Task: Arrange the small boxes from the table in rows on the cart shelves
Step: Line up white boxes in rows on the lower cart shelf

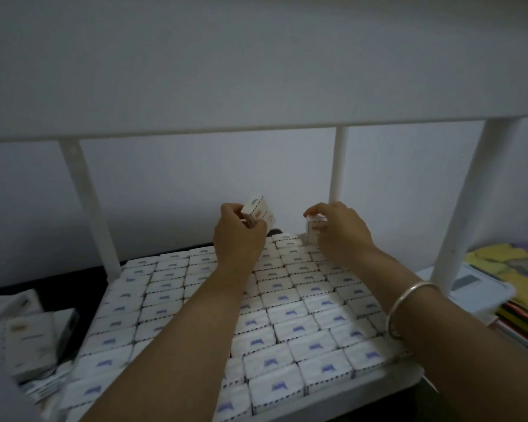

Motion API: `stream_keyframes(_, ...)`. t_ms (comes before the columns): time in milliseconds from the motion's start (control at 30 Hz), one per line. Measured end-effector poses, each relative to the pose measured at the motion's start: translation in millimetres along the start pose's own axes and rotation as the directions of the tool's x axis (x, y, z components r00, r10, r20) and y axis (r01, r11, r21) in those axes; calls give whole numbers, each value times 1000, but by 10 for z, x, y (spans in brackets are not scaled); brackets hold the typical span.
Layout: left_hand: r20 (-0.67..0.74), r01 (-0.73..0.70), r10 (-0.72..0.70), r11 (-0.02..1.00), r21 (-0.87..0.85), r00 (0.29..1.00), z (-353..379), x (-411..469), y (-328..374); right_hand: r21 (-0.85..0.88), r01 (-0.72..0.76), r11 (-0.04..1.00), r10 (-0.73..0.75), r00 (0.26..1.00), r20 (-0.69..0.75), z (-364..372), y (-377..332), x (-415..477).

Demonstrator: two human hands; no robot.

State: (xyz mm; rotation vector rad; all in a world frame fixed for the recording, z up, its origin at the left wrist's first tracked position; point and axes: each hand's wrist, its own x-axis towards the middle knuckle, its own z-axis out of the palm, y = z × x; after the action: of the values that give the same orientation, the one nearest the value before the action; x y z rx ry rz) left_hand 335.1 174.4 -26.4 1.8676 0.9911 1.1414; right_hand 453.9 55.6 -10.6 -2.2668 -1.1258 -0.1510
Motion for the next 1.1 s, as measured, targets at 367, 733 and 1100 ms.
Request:
stream_keyframes(367, 37, -388, 387, 921, 37, 921, 121, -133, 74, -154, 9, 988, 21, 981, 192, 124, 71, -81)
stream_keyframes(733, 242, -501, 450, 837, 223, 860, 318, 134, 275, -248, 37, 968, -33, 999, 21, 139, 18, -142)
stream_keyframes(1100, 469, -516, 388, 838, 179, 793, 458, 161, 260, -198, -33, 980, 43, 998, 45, 54, -9, -164)
